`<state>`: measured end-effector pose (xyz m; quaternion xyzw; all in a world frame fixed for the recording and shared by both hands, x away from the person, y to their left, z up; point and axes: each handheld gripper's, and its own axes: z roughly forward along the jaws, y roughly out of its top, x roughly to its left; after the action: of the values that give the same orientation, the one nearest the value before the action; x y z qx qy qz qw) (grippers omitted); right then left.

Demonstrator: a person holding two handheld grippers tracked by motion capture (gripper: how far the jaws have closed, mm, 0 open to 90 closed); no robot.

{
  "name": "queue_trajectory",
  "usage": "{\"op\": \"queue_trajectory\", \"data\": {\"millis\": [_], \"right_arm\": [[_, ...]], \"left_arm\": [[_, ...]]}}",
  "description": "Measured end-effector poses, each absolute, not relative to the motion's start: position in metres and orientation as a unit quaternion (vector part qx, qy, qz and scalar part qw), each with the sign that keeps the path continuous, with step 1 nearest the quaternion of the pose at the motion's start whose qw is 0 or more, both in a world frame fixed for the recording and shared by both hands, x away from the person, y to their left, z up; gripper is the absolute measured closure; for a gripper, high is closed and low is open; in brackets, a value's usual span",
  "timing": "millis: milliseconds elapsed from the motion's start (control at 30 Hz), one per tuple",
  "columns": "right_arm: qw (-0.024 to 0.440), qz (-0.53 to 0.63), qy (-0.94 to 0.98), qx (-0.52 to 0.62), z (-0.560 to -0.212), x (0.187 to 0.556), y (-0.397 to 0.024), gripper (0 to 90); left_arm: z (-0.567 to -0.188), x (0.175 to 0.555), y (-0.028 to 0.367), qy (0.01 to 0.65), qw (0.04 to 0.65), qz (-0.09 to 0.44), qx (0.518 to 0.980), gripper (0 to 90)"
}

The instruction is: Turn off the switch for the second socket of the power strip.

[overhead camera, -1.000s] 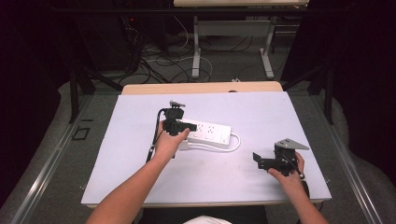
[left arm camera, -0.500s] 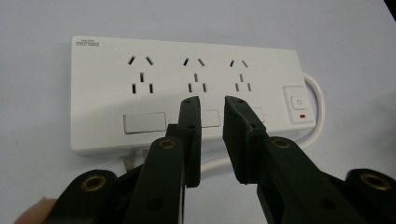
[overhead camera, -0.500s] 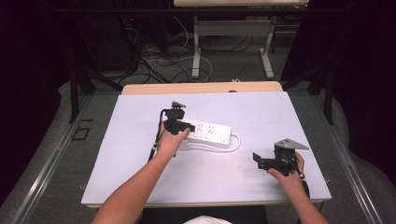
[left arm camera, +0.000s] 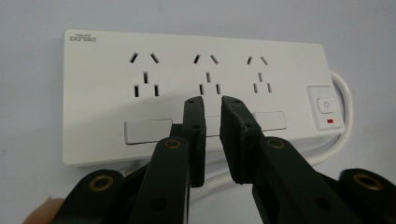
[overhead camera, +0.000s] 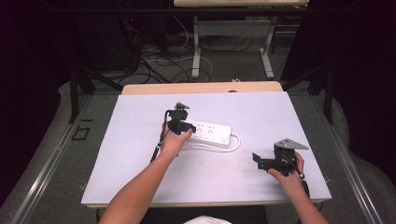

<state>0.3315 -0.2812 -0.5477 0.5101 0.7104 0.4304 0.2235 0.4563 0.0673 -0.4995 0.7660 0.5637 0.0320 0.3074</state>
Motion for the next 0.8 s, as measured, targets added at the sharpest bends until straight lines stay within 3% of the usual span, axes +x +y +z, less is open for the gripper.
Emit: {"op": "queue_trajectory", "data": {"millis": [800], "right_arm": [[0.221, 0.429, 0.713, 0.509, -0.548, 0.332, -0.281, 0.9]], "left_arm": [[-0.516, 0.467, 0.061, 0.569, 0.299, 0.024, 0.765, 84.8]]}}
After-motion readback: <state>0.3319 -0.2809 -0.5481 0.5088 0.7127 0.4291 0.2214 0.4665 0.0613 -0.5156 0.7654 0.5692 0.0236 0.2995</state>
